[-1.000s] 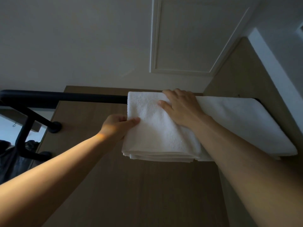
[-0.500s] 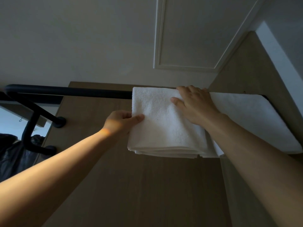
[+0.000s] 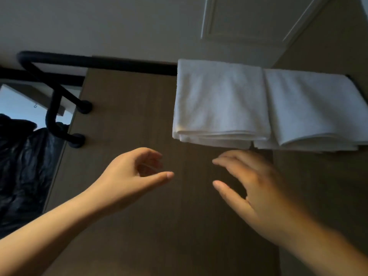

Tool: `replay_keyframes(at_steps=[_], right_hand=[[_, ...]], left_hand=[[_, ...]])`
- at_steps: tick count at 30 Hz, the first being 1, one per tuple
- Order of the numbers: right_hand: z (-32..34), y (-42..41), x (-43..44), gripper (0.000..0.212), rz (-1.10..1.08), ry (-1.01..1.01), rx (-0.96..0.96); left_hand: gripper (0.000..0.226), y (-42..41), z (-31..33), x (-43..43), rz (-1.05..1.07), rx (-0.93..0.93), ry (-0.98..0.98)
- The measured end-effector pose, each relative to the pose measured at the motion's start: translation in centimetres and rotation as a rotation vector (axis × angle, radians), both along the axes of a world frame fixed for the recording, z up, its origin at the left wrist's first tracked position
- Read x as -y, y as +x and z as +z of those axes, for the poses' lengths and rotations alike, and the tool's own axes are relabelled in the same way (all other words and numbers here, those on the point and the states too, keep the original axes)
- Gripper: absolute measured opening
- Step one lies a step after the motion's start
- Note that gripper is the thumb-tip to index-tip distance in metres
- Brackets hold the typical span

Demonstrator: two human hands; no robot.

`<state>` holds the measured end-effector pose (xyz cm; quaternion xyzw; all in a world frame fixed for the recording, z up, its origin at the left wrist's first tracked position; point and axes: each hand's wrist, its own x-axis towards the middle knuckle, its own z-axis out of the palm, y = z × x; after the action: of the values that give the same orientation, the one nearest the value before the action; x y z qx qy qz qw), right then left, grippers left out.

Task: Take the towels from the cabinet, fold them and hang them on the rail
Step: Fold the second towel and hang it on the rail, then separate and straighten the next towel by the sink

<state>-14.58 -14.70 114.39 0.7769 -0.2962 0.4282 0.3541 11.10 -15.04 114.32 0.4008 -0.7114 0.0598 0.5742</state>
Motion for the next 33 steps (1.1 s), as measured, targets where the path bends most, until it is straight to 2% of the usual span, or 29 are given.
replay_keyframes(at_steps=[3,5,12,18,22,28,33], right_hand=[[-4.5,0.5,1.6,0.040,0.030,0.163,-0.024],[-7.3,1.0,2.5,0.040,0.012,0.252,-0.063],[-18.4,2.1,4.8,0.040,-0.005,0.581,-0.130],[-28.7,0.9,5.9,0.042,0.011,0.918,-0.201],[-34.3,-0.1,5.4,0.042,0.009,1.075,-0.185],[-41.5,-1.1,3.9,0.042,-0.006,1.336,-0.165],[-45.5,0.3,2.2,0.041,0.040,1.526,-0.211]], left_hand=[[0.044,0.7,-4.9,0.4,0.103,0.256,0.058],[0.041,0.9,-8.2,0.9,0.157,0.345,0.116],[0.043,-0.2,-20.4,2.4,0.192,0.460,0.367],[0.045,-1.5,-30.7,1.8,0.192,0.464,0.629],[0.047,-2.9,-36.6,0.3,0.222,0.396,0.771],[0.039,-4.6,-43.5,-3.5,0.249,0.276,1.034],[0.038,-4.9,-46.9,-7.6,0.313,0.066,1.179]])
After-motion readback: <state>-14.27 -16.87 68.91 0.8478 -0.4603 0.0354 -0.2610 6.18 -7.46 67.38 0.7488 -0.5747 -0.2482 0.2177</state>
